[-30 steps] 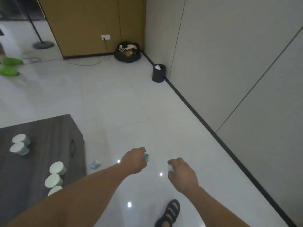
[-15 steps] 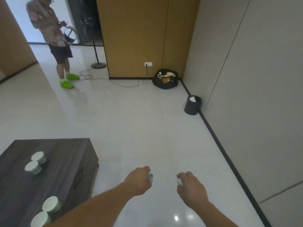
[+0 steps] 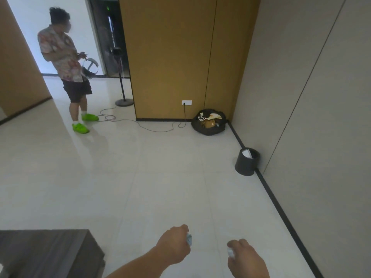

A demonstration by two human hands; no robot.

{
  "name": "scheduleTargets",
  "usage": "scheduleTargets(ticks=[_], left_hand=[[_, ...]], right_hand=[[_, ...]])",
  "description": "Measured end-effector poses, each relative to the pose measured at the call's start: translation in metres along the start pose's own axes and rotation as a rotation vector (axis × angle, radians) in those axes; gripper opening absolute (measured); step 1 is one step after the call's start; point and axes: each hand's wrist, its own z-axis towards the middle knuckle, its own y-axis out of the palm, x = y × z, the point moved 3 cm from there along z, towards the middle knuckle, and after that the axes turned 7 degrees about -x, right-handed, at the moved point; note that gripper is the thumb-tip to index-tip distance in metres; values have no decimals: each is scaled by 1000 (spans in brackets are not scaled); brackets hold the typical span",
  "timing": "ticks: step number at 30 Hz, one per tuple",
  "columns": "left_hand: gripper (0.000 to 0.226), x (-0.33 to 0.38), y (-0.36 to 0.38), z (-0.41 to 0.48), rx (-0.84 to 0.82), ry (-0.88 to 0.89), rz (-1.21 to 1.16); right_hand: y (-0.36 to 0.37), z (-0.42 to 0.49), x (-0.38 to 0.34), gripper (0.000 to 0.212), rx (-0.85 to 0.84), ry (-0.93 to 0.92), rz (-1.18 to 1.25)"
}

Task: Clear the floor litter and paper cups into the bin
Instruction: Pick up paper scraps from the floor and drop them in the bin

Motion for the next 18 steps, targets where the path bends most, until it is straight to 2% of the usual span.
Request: scheduleTargets(ticks=[7,18], left_hand=[[28,51,-48,126,-24,6,1],[26,164,-107,312,0,-26,-44]], right_hand=[[-52,122,30,41,37,-5,30],[-163,315,123,37,2,-117,21]])
